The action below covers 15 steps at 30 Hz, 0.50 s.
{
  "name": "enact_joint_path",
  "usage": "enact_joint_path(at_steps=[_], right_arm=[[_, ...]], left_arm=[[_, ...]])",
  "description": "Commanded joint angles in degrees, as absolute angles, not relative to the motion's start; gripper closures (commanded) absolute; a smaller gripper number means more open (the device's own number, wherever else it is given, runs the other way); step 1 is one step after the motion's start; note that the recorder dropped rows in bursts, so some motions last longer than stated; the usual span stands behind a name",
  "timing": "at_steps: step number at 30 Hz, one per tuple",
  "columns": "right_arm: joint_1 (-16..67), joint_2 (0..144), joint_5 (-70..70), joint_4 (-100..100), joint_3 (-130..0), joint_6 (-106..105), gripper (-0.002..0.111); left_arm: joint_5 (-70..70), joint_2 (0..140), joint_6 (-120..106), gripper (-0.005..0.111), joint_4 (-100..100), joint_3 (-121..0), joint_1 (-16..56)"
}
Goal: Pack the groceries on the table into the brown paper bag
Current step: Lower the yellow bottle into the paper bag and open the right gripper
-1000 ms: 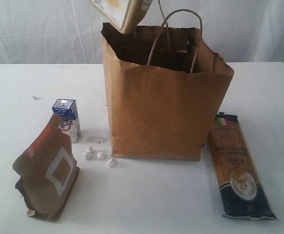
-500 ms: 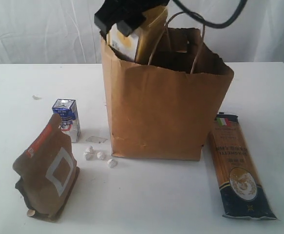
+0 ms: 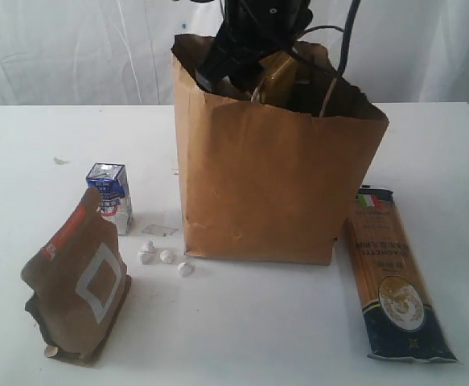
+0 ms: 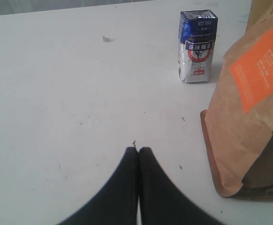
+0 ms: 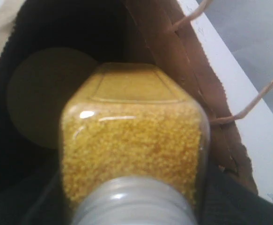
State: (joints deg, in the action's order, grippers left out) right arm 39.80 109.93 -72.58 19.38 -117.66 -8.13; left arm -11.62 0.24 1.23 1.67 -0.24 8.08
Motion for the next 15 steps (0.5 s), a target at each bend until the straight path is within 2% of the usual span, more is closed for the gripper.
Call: enact_joint_path(at_steps=[1, 9, 11, 12, 15], right_arm=[[38.24, 110.04, -69.96, 21.24, -118.70, -7.48, 0.108], [38.19, 112.07, -69.96, 9.61, -118.70, -10.77, 0.105], [38.19, 112.45, -69.96, 9.33, -118.70, -10.95, 0.096], [38.19, 112.60, -69.96, 9.46, -118.70, -10.82, 0.087], [38.19, 112.71, -69.96, 10.21, -118.70, -10.16, 0.053]], left_arm=[[-11.60, 0.00, 1.30, 0.107, 1.70, 0.00, 8.03], [-11.60, 0.00, 1.30, 0.107, 1.70, 0.00, 8.03], [-11.60, 0.00, 1.30, 0.107, 1.70, 0.00, 8.03], [-11.60, 0.00, 1.30, 0.107, 1.70, 0.00, 8.03], [-11.60, 0.00, 1.30, 0.107, 1.70, 0.00, 8.03]])
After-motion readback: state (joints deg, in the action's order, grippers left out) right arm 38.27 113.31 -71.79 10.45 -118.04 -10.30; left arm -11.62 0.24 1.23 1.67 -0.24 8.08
